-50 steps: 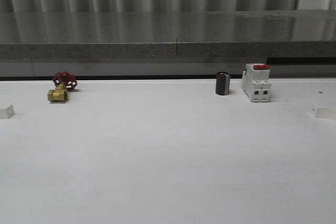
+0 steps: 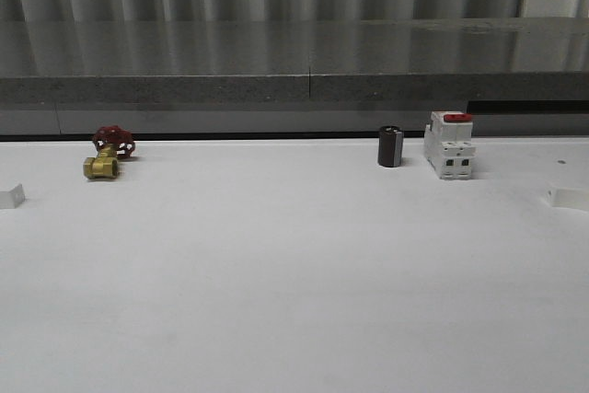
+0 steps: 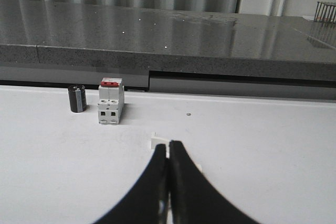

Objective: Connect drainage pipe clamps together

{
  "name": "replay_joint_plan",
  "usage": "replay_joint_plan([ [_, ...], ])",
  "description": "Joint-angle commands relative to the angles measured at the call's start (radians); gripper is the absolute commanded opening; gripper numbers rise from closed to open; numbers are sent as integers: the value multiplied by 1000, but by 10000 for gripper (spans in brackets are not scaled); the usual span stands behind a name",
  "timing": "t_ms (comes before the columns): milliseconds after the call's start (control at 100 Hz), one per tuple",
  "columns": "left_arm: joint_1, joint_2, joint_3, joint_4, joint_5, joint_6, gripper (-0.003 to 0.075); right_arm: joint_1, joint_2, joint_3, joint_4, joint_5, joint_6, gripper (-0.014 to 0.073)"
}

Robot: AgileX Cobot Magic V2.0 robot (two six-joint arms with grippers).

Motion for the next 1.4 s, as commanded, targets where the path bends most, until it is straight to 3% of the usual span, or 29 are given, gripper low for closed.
replay_joint_plan([
  [0, -1, -31, 35, -9, -79, -2, -20, -3, -22, -16, 1, -86, -2, -68],
  [400, -1, -31, 21, -1, -137, -2, -20, -3, -22, -16, 1, -86, -2, -68],
  [590, -1, 22, -122, 37, 38, -2, -20, -3, -22, -16, 1, -86, -2, -68],
  [920, -1, 362, -439, 33, 320, -2, -20, -3, -22, -16, 1, -86, -2, -68],
  [1230, 1, 732, -593, 18, 377, -10, -17, -3, -22, -16, 1, -86, -2, -68],
  [1300, 1, 829, -631, 18, 387, -10, 24, -3, -22, -16, 1, -86, -2, -68],
  [1390, 1, 953, -688, 18, 400, -10, 186, -3, -22, -16, 1, -86, -2, -68],
])
